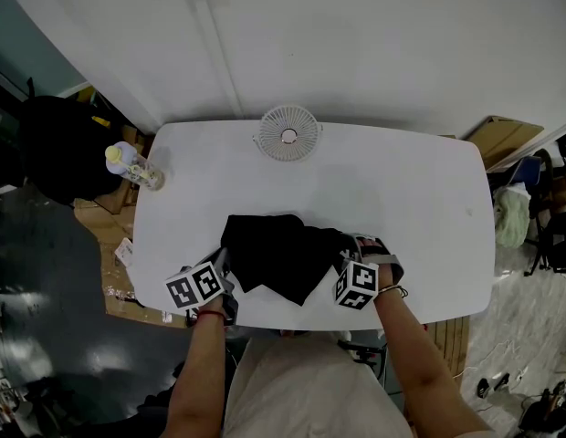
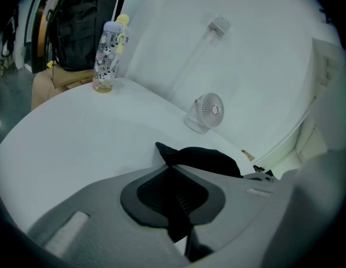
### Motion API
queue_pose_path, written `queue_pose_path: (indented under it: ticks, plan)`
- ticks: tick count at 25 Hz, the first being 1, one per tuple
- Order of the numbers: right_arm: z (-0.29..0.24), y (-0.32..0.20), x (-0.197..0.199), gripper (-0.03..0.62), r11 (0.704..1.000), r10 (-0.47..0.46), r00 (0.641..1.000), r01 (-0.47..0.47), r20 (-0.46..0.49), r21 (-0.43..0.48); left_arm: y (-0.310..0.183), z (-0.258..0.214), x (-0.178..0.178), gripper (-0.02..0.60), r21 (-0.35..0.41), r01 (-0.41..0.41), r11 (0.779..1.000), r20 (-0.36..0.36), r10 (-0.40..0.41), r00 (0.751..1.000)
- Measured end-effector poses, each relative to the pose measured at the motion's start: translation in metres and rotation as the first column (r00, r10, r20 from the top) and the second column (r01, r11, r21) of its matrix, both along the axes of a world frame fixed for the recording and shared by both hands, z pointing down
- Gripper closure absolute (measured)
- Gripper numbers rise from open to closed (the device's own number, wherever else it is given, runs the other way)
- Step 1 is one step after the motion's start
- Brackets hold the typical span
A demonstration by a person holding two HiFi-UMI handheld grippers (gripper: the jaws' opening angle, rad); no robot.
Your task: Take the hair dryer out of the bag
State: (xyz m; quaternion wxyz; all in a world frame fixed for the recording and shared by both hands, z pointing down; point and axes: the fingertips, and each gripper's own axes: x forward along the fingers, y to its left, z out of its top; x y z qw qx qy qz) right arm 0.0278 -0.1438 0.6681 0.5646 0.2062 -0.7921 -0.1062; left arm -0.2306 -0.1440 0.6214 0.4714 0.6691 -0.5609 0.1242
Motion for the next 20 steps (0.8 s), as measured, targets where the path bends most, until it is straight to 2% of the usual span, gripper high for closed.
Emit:
queue_pose_path:
  ticks: [7, 12, 20]
  plan:
    - [0.000, 0.004, 0.003, 0.419, 0.996, 0.003, 0.999, -0.006, -0.032, -0.087, -0.005, -0.005, -0.004, 0.557, 0.015, -0.007, 1.000, 0.004, 0.007, 1.000]
    - [-0.011, 0.018, 0.013, 0.419, 0.992, 0.013, 0.999, -0.006, 0.051, -0.126, -0.010, -0.011, -0.008, 0.557, 0.029, -0.022, 0.999, 0.011, 0.022, 1.000]
    - [-0.019, 0.038, 0.031, 0.418, 0.990, -0.029, 0.995, 0.041, 0.092, -0.137, 0.004, -0.005, -0.008, 0.557, 0.007, -0.007, 1.000, 0.104, 0.006, 0.995]
